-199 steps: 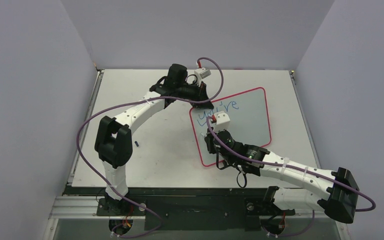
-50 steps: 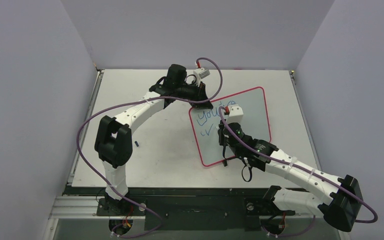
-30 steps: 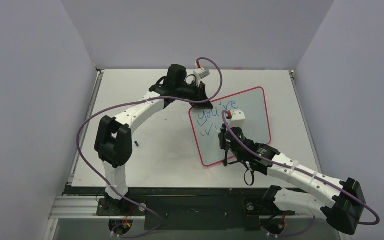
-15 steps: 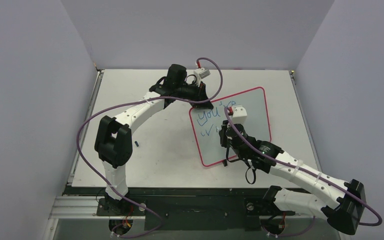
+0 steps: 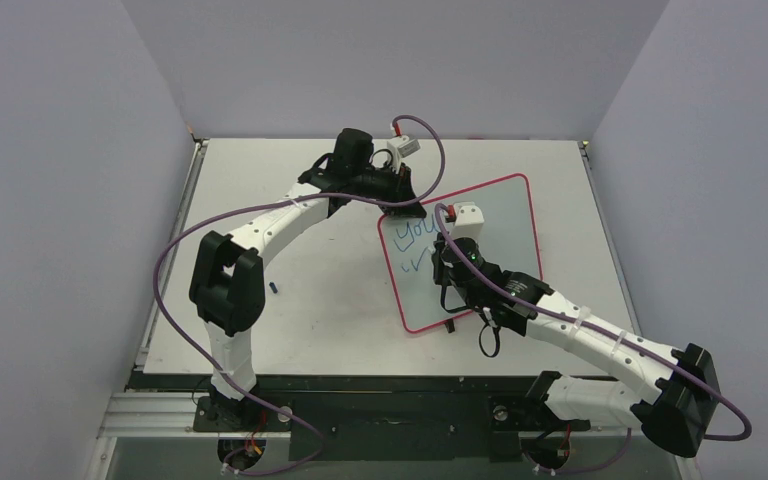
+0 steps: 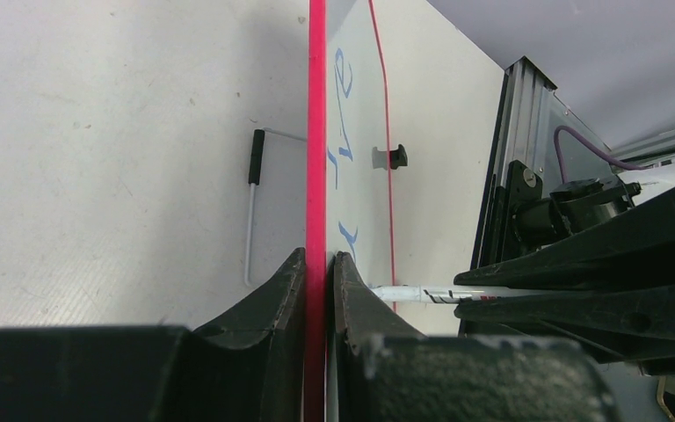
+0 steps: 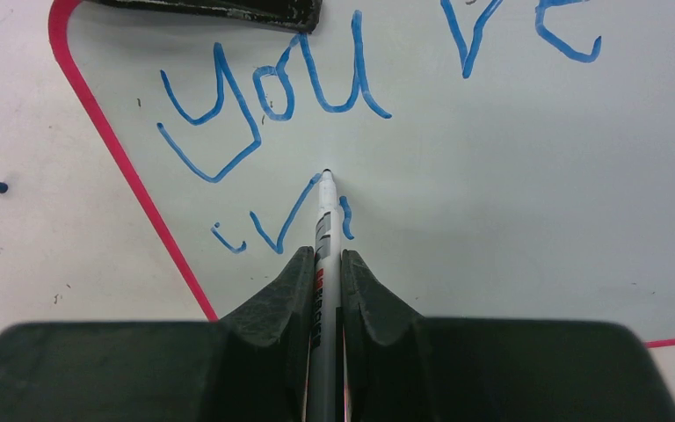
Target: Write a sentence on the whiteboard
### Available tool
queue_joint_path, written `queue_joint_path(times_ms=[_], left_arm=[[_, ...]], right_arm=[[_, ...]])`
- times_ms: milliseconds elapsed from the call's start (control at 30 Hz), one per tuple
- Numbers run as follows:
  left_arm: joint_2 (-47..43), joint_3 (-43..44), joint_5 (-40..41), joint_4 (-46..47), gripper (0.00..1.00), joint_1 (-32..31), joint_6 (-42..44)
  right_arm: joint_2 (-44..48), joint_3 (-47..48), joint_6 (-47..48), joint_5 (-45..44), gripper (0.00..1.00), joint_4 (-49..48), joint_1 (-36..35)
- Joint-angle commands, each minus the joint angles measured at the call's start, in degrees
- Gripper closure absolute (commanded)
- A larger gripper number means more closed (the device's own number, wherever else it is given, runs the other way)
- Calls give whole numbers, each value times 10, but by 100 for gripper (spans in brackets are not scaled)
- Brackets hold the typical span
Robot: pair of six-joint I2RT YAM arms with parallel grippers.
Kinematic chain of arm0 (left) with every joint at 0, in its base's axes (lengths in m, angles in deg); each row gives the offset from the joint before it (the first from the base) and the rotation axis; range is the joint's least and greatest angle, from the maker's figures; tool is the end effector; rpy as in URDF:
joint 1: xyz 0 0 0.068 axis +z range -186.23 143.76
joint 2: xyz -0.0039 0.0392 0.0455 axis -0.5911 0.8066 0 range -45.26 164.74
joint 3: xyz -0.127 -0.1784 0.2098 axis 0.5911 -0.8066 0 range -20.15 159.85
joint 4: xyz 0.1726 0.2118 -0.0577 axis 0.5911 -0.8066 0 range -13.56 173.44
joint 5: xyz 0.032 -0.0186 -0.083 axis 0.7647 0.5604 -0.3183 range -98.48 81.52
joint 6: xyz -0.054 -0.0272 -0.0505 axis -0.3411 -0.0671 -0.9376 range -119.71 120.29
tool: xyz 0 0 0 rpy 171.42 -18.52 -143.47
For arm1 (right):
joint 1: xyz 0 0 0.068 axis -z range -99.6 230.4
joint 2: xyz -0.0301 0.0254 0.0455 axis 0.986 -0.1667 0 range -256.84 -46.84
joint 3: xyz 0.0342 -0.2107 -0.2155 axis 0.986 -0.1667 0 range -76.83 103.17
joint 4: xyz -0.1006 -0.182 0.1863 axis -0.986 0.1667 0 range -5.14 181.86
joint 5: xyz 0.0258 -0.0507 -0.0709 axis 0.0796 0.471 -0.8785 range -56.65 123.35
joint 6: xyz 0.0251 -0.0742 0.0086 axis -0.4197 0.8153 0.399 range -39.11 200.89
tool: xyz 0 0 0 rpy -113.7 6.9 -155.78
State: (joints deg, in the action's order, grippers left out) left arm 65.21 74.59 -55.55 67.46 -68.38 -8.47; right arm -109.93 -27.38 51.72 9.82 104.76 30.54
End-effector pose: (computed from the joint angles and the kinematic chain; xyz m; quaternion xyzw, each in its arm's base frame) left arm 0.3934 -0.3056 0.3133 0.3527 0.7448 -0.4827 0.2965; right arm 0.1947 0.1892 0.2978 -0.0601 0.8658 0.1561 0.4715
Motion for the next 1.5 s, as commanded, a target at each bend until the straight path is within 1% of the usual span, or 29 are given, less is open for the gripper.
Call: queue_joint_path(times_ms=[0,467,1000,1200,1467], left_arm=[[-9,-5,-12,-3,100,-14,31],[-10,-4,-12,-4,100,-14,32],[-7,0,-12,-9,100,-15,34],[-8,7,-8,-20,100,-15,43],[-9,6,-4,-21,100,-16,44]], right_arm=[[-7,5,3,0,100,-33,6],[23,-43,-15,-10,100,-25,9],[51,20,-2,-6,100,-4,9],[55,10,-13,-28,100,7,12],[44,-2,-26,-32,100,10,15]])
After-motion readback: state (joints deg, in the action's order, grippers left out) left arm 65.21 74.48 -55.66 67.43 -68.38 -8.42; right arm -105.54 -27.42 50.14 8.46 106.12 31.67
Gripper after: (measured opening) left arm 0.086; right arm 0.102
